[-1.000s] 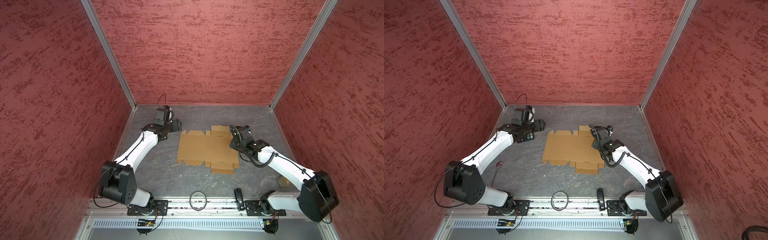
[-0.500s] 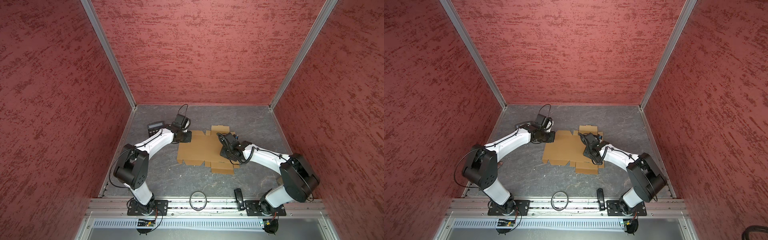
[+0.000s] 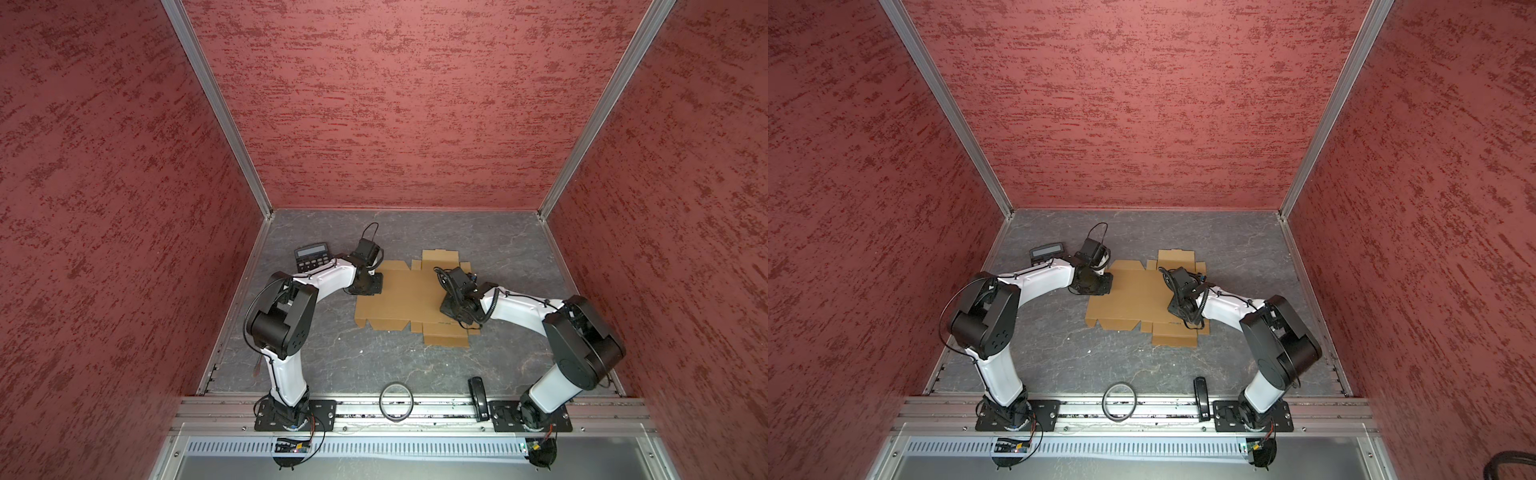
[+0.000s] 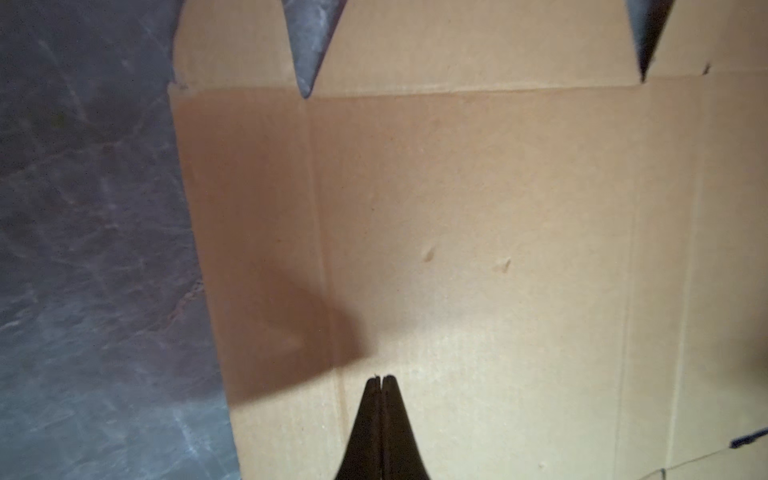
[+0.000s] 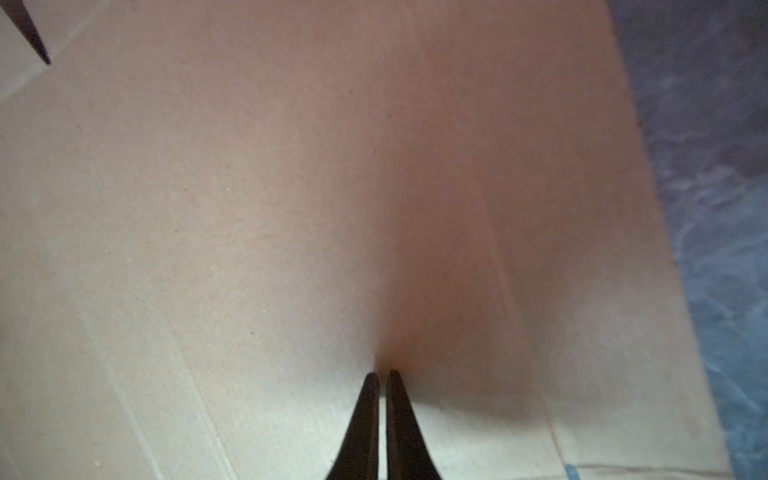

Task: Fold the paper box

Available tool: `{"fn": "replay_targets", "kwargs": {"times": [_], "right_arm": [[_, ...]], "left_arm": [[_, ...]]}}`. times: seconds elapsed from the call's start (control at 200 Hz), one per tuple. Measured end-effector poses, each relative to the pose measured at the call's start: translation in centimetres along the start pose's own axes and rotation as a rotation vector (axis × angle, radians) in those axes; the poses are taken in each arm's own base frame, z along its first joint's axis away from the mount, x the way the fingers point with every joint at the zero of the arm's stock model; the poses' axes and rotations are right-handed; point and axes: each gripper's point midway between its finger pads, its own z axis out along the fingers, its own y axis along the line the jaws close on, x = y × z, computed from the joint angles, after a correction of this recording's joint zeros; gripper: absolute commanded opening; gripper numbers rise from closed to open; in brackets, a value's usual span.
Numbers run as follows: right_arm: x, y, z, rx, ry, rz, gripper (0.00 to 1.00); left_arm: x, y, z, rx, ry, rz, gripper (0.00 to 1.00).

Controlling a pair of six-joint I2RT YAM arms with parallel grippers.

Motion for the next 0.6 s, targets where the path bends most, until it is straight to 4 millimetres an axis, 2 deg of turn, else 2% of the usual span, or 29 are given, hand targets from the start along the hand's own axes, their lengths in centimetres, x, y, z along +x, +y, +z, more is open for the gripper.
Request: {"fn": "replay_targets", "kwargs": {"times": [0.085,0.266,0.476,0.601], "right_arm": [[-0.6,0.1,0.2,-0.012,-0.005,0.012,0.09],[-1.9,0.5,0.8,-0.031,-0.009,0.011,0.09],[-4.2,1.3,1.6,-0.043,-0.023,-0.007,0.09],[-6.1,1.9,2.3,-0.040,-0.036,-0.033,0.09]], "left_arm": [[0.7,0.5,0.6,-0.010,0.018,-0.014,0.00],[0.5,0.5,0.8,-0.005,0.003,-0.033,0.00],[0.7,0.4,0.8,0.008,-0.028,-0.068,0.00],[1.4,0.0,0.6,0.015,-0.033,-0.085,0.00]]}}
